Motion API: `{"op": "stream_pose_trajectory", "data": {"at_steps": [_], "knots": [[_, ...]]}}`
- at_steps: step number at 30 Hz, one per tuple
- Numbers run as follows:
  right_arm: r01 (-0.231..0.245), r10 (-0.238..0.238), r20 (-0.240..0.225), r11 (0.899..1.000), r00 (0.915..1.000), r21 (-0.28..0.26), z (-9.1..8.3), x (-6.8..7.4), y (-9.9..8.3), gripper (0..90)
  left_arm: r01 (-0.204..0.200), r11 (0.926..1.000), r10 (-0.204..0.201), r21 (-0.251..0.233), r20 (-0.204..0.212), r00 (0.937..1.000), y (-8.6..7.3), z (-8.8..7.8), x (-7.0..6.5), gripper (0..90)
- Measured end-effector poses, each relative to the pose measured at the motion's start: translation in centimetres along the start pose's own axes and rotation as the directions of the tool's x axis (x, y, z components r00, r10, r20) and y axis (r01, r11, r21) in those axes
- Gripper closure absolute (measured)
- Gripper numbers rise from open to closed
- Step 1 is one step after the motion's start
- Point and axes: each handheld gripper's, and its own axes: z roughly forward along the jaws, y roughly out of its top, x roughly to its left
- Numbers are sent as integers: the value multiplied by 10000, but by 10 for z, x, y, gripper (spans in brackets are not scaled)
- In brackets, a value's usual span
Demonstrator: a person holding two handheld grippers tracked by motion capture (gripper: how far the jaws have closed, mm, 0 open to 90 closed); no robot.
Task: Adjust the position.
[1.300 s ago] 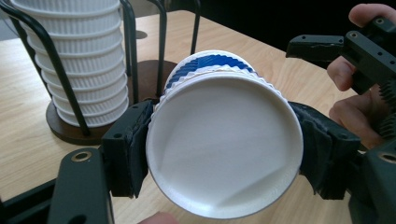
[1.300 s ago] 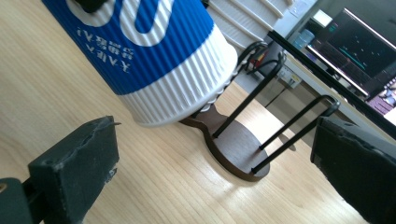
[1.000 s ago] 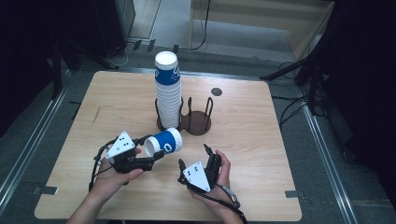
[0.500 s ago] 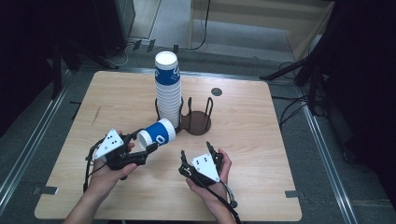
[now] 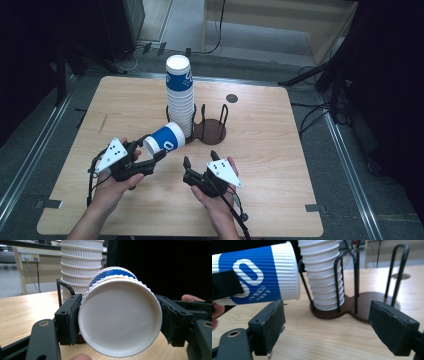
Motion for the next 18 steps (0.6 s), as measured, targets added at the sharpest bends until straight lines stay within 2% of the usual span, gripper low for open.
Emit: {"op": "stream_pose_trajectory", "data": {"at_steps": [3,4,5,9,10,11,14,15,17,18], "knots": [[-501,501,-15,9987,9987,123,1,2,1,128,81,9999,-81,-140,5,10000,0,0,1,281],[-501,501,-15,9987,9987,123,1,2,1,128,89,9998,-89,-189,13,10000,-1,0,1,281],[-766,767,-30,9968,9971,234,1,2,1,118,160,9995,-161,-268,-36,9999,-2,0,2,281],[-1069,1072,-86,9939,9942,258,2,1,2,88,313,9989,-313,-351,16,9995,-2,0,2,281],[-1526,1529,-147,9881,9881,186,2,2,3,58,279,9989,-279,-374,16,9996,-3,0,2,281],[-1526,1529,-147,9881,9881,186,2,2,3,58,241,9989,-241,-393,10,9997,-3,0,2,281],[-2158,2160,-167,9763,9762,149,3,3,5,25,222,9987,-223,-465,-18,9997,-3,0,2,281],[-2516,2516,-166,9678,9677,76,4,3,6,6,216,9986,-217,-475,-19,9998,-3,0,2,281],[-2866,2865,-244,9581,9578,-5,4,4,7,3,199,9984,-200,-525,-17,9998,-3,1,2,281],[-2866,2865,-244,9581,9578,-5,4,4,7,3,206,9983,-207,-554,-8,9998,-3,1,2,281]]}}
